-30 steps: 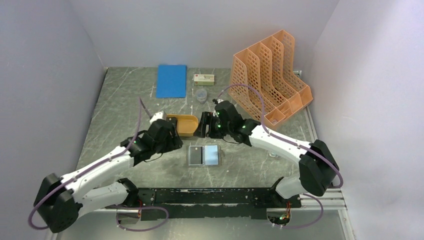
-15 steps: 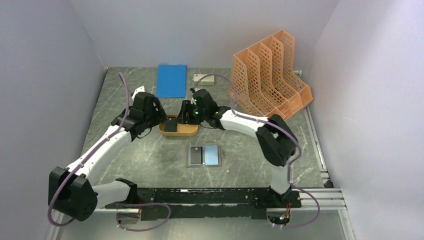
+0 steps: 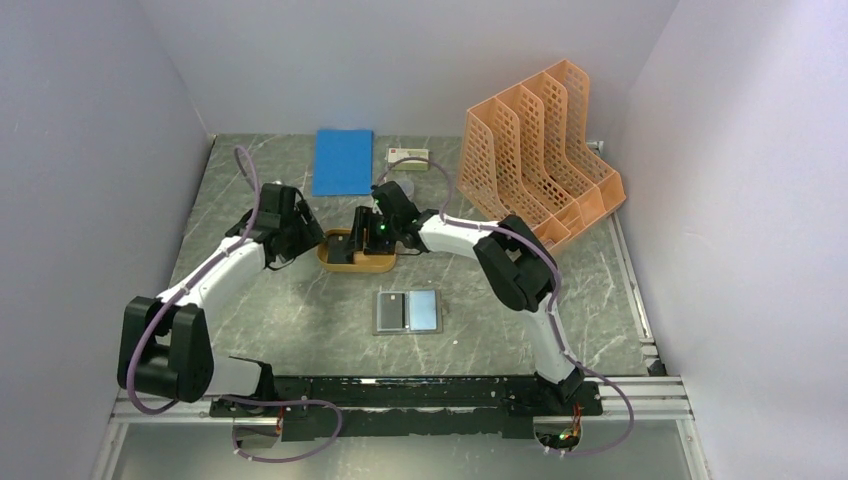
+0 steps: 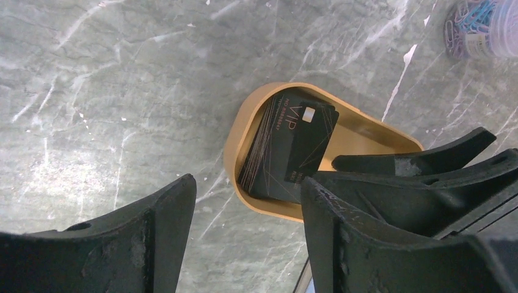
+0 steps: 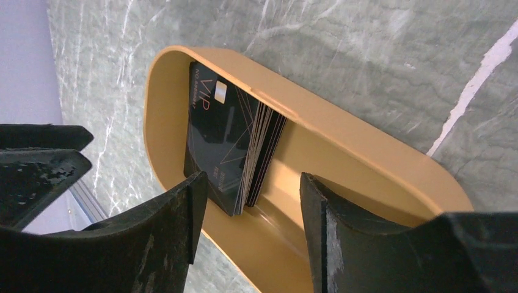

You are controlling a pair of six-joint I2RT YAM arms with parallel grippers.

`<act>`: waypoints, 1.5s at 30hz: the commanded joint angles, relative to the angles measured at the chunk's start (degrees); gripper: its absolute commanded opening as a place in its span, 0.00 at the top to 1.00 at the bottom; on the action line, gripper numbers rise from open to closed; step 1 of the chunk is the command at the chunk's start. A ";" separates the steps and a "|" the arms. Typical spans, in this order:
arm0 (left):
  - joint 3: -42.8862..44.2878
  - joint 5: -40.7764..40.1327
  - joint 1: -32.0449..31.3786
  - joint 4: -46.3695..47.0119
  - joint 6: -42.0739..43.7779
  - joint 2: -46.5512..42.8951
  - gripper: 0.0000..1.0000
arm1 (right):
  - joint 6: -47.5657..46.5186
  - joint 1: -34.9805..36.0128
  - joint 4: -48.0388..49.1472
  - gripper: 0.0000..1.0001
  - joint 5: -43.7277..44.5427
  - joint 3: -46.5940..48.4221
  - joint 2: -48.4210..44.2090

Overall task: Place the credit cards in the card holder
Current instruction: Pick up the credit card from the storage box.

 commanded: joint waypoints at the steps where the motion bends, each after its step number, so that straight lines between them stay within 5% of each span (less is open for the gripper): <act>1: -0.67 3.52 0.43 3.46 1.48 0.92 0.32 | 1.19 -0.86 2.13 0.41 -2.39 1.53 1.22; 19: 1.04 1.35 0.52 0.51 1.33 9.01 0.40 | 1.28 -0.94 -1.13 0.63 -3.55 6.44 5.85; 45: 0.91 -0.53 0.87 -0.28 1.44 11.69 0.43 | 6.64 -2.78 8.53 1.00 -7.76 -3.82 0.55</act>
